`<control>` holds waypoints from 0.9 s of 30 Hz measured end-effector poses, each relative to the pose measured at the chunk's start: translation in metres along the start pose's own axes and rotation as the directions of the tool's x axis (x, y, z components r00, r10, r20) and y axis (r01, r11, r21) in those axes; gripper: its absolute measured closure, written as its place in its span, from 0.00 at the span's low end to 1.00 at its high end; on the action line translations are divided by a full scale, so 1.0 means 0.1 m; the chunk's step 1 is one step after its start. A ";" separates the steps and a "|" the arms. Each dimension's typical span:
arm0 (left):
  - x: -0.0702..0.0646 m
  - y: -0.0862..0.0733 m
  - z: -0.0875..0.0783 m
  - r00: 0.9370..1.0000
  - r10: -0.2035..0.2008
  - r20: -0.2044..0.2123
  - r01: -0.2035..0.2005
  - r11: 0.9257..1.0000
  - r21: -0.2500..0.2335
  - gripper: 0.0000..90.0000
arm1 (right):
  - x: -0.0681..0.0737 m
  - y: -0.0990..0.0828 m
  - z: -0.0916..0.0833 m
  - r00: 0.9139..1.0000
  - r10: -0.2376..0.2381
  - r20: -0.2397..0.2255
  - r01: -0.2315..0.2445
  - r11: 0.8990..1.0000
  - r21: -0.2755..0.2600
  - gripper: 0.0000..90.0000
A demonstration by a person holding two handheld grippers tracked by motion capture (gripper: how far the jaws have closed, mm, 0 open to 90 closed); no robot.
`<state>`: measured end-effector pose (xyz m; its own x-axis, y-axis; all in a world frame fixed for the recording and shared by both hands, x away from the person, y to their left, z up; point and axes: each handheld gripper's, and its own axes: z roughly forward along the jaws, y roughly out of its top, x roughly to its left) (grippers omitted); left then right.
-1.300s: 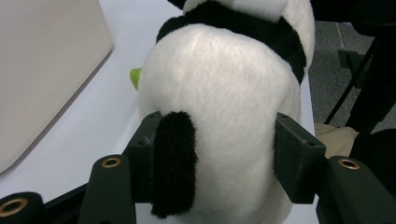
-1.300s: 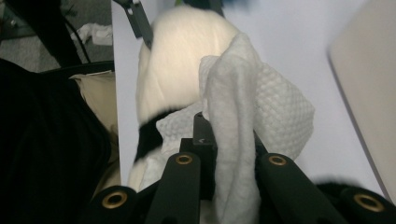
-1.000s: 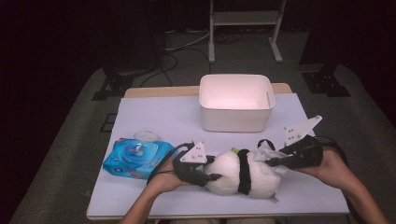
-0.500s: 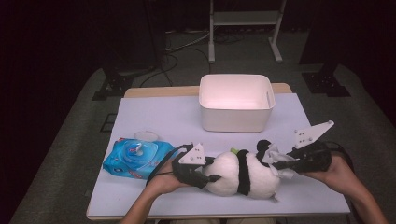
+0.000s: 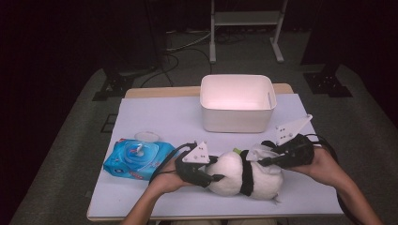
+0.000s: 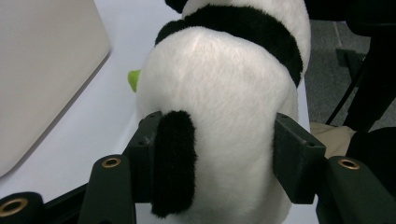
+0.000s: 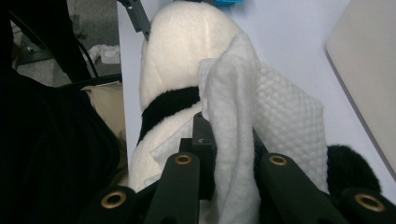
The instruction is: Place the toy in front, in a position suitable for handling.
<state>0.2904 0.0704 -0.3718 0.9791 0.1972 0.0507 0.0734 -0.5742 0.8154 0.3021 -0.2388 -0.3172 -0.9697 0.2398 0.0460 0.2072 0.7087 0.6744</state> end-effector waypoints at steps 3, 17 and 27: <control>0.01 -0.01 0.00 1.000 -0.007 0.000 0.007 1.000 -0.012 0.47 | -0.01 -0.07 -0.05 1.000 0.020 -0.001 -0.020 1.000 -0.014 0.91; -0.01 0.17 0.01 1.000 0.019 0.006 -0.018 1.000 -0.024 0.47 | 0.03 0.12 0.14 0.999 -0.038 -0.037 0.038 0.999 -0.004 0.90; 0.01 0.10 0.01 0.999 -0.023 0.045 0.026 0.997 -0.070 0.34 | 0.03 0.02 0.19 0.998 -0.015 -0.062 0.016 1.000 0.011 0.91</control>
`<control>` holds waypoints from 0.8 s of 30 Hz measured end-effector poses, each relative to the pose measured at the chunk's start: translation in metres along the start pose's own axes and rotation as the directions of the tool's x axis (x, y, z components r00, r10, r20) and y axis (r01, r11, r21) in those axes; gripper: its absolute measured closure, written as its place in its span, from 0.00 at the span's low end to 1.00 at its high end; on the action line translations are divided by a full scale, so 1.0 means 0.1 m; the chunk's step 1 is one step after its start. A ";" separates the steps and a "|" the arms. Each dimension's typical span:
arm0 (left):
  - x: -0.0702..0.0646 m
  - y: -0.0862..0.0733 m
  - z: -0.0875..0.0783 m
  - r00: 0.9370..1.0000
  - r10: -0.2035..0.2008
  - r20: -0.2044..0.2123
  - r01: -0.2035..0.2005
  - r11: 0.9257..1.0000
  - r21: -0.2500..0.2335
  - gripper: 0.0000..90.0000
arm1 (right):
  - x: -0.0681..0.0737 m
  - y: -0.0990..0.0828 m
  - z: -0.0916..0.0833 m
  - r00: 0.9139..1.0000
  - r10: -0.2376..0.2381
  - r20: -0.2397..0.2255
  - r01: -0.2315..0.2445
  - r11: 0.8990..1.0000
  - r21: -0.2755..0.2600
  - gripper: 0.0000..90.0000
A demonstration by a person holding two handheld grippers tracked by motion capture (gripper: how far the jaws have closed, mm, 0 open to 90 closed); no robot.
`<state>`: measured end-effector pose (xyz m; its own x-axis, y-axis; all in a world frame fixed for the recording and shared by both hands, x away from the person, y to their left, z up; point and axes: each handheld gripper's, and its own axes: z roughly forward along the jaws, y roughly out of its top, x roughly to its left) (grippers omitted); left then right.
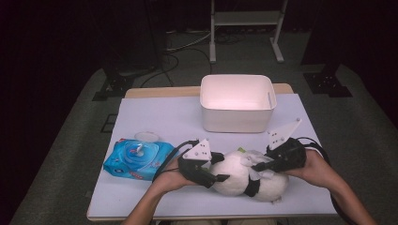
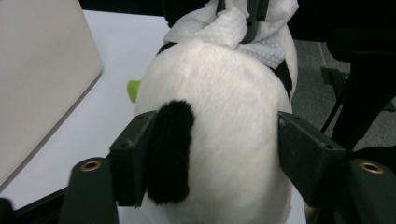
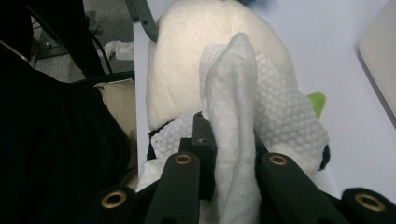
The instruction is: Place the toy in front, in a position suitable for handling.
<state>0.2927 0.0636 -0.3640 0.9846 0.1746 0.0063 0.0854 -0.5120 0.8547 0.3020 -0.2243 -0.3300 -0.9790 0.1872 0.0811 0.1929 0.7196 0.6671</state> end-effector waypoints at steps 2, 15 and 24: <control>0.01 0.00 0.00 1.000 -0.010 0.005 0.010 1.000 -0.008 0.33 | 0.01 -0.02 -0.01 1.000 0.000 0.000 0.000 1.000 -0.004 0.91; 0.12 -0.06 0.09 0.996 -0.065 0.056 0.066 0.997 -0.029 0.19 | 0.00 -0.22 -0.13 1.000 0.026 0.014 -0.025 0.998 -0.053 0.91; 0.14 -0.12 0.21 0.988 -0.112 0.106 0.115 0.993 -0.021 0.14 | 0.01 -0.36 -0.23 0.999 0.048 0.025 -0.046 0.996 -0.072 0.91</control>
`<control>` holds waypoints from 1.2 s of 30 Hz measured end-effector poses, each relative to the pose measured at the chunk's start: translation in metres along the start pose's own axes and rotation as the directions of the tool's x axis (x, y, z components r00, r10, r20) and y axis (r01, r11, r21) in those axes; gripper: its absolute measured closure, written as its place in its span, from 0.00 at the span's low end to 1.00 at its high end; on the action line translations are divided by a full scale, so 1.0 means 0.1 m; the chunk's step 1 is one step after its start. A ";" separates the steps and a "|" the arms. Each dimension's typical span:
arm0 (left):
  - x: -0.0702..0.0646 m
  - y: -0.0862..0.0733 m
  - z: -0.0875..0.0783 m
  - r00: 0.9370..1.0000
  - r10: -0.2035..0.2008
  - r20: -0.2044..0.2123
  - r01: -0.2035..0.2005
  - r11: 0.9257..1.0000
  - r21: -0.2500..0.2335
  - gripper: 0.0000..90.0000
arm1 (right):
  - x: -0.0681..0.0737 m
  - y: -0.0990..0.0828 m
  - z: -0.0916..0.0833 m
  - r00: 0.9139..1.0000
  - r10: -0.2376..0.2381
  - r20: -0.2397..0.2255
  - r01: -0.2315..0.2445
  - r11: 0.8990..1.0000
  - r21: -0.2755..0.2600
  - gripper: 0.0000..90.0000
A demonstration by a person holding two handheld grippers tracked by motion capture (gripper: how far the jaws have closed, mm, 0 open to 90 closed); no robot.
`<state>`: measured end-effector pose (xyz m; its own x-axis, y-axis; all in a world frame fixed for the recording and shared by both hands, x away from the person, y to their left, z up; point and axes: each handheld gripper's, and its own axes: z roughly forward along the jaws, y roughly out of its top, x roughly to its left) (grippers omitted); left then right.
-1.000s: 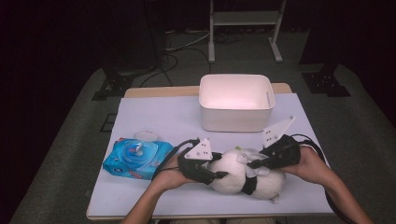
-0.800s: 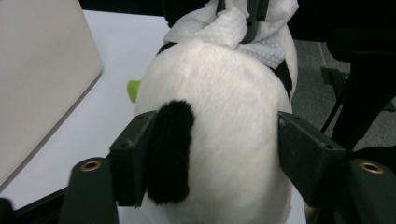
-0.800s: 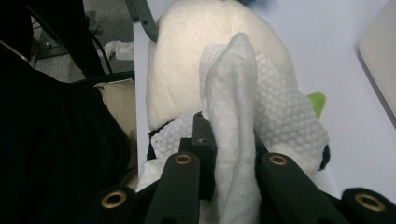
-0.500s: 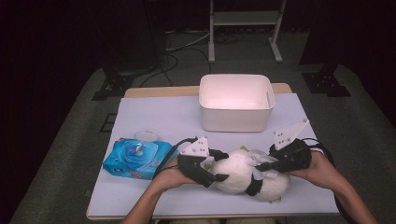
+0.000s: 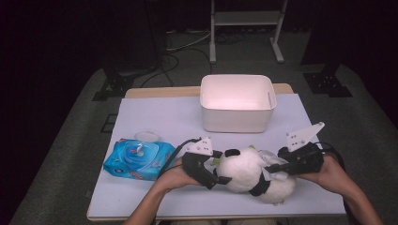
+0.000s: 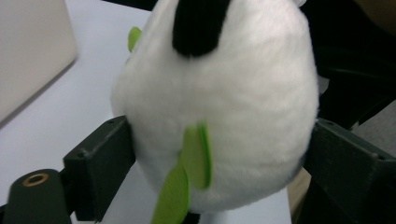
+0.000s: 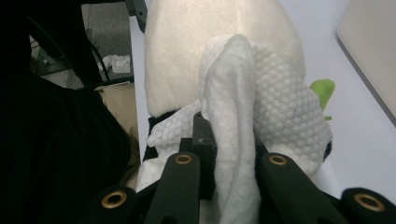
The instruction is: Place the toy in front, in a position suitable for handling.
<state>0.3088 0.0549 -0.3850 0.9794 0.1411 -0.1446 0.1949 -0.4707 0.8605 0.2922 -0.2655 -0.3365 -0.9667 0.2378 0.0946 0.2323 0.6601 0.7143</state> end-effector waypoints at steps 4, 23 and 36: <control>0.00 0.04 -0.03 1.000 0.010 -0.009 -0.011 0.999 -0.032 0.36 | 0.00 -0.03 -0.01 1.000 0.018 -0.007 -0.018 1.000 -0.023 0.91; -0.13 0.53 -0.57 0.988 0.110 -0.107 -0.111 0.994 -0.002 0.46 | -0.01 0.31 -0.03 0.999 -0.033 -0.010 0.032 0.995 -0.089 0.91; -0.16 0.69 -0.52 0.983 0.151 -0.103 -0.146 0.988 0.060 0.46 | 0.07 0.79 -0.16 0.992 -0.127 -0.001 0.127 0.990 -0.062 0.91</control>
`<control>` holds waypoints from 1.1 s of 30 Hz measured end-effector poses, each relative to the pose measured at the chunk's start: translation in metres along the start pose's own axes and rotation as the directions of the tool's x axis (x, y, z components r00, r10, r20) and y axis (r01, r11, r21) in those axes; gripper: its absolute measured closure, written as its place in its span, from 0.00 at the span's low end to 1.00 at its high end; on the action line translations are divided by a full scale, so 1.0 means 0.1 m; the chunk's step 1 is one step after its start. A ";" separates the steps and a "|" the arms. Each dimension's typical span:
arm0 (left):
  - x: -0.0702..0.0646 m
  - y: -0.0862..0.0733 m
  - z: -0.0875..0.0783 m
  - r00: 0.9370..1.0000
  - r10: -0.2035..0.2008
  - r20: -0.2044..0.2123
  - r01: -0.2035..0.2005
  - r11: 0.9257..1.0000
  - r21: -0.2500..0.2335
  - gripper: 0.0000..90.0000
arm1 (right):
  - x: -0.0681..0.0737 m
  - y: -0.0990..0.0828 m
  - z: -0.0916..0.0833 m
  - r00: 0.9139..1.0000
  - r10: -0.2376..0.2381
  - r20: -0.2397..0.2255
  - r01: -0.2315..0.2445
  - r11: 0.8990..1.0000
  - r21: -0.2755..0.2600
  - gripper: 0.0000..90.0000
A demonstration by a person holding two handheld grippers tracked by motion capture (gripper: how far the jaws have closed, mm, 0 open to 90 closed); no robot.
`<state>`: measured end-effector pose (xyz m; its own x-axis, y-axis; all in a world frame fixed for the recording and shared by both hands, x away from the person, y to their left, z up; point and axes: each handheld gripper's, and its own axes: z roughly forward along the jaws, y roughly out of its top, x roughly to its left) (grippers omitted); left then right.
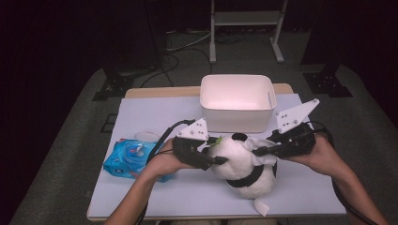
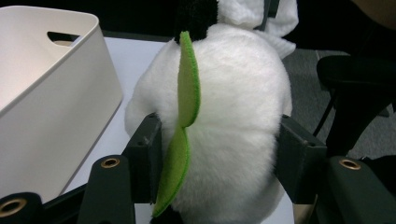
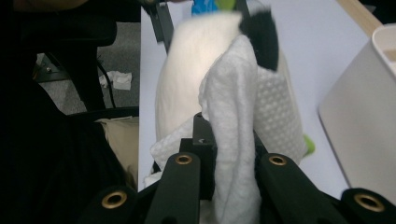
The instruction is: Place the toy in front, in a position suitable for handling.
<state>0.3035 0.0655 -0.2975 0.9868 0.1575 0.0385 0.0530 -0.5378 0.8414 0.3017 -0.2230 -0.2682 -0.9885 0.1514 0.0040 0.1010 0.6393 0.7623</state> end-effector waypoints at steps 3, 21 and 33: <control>-0.01 0.03 0.02 1.000 0.003 0.005 -0.003 1.000 0.003 0.46 | 0.01 0.08 -0.01 1.000 -0.010 0.003 0.010 1.000 0.001 0.91; -0.01 -0.04 0.30 0.997 -0.020 0.072 0.025 0.998 -0.066 0.28 | -0.02 0.00 0.07 1.000 0.022 -0.012 -0.021 0.998 0.066 0.92; 0.05 -0.24 0.42 0.989 -0.092 0.114 0.097 0.994 -0.041 0.20 | -0.03 -0.14 -0.03 0.999 0.050 0.002 -0.050 0.998 0.048 0.92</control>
<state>0.3130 0.0444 -0.3397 0.9888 0.1110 -0.1002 0.1419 -0.4851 0.8628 0.3025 -0.2346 -0.2771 -0.9819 0.1848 0.0410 0.1558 0.6663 0.7292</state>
